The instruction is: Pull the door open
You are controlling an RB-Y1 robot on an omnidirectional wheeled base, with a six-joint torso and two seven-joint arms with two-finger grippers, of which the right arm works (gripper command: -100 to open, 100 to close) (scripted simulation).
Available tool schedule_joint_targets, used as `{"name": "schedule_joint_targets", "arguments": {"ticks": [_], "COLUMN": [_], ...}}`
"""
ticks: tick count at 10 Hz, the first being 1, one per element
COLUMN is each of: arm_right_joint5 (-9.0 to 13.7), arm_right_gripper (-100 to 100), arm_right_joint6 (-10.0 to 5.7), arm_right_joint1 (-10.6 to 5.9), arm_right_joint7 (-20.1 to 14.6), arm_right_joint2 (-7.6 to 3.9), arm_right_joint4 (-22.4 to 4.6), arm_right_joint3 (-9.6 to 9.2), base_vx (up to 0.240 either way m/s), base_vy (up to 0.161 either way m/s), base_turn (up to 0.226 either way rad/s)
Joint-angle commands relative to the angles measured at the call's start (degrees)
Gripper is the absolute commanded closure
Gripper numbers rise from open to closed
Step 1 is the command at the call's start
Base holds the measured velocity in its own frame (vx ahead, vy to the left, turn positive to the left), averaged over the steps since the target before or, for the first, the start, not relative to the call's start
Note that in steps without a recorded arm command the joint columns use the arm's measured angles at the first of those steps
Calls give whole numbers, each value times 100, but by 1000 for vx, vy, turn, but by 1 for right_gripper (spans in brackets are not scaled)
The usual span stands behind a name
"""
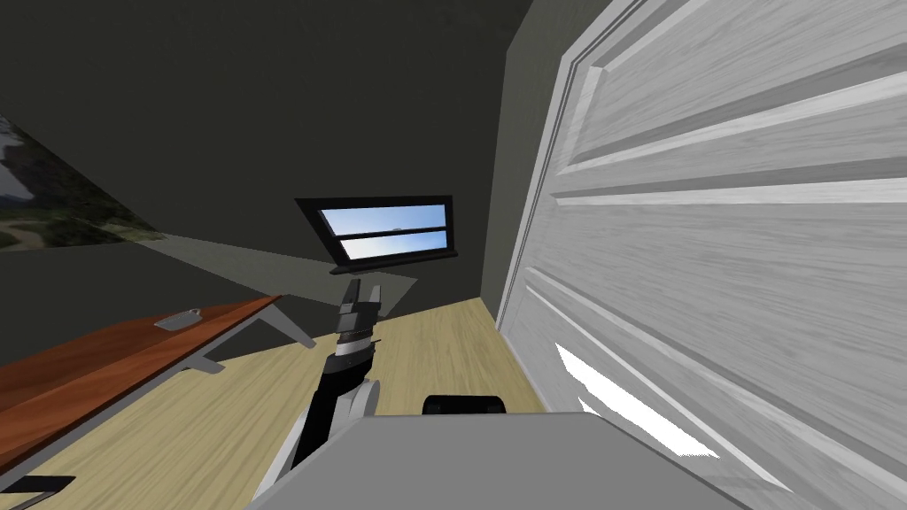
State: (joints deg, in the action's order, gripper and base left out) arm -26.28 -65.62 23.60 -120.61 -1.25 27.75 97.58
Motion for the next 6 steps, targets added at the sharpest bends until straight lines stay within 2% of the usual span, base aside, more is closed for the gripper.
{"name": "schedule_joint_targets", "arguments": {"ticks": [1, 3, 4, 6], "arm_right_joint5": [74, 116, 200, 200], "arm_right_gripper": [100, 100, 100, 100], "arm_right_joint6": [-56, -41, -12, -12], "arm_right_joint1": [160, 198, 273, 273], "arm_right_joint7": [67, 82, 114, 114], "arm_right_joint2": [-238, -231, -217, -217], "arm_right_joint4": [-286, -350, -353, -353], "arm_right_joint3": [103, 83, 42, 42], "base_vx": [-15, 3, -20, -17], "base_vy": [13, 21, 62, 71], "base_turn": [19, -23, -83, -51]}}
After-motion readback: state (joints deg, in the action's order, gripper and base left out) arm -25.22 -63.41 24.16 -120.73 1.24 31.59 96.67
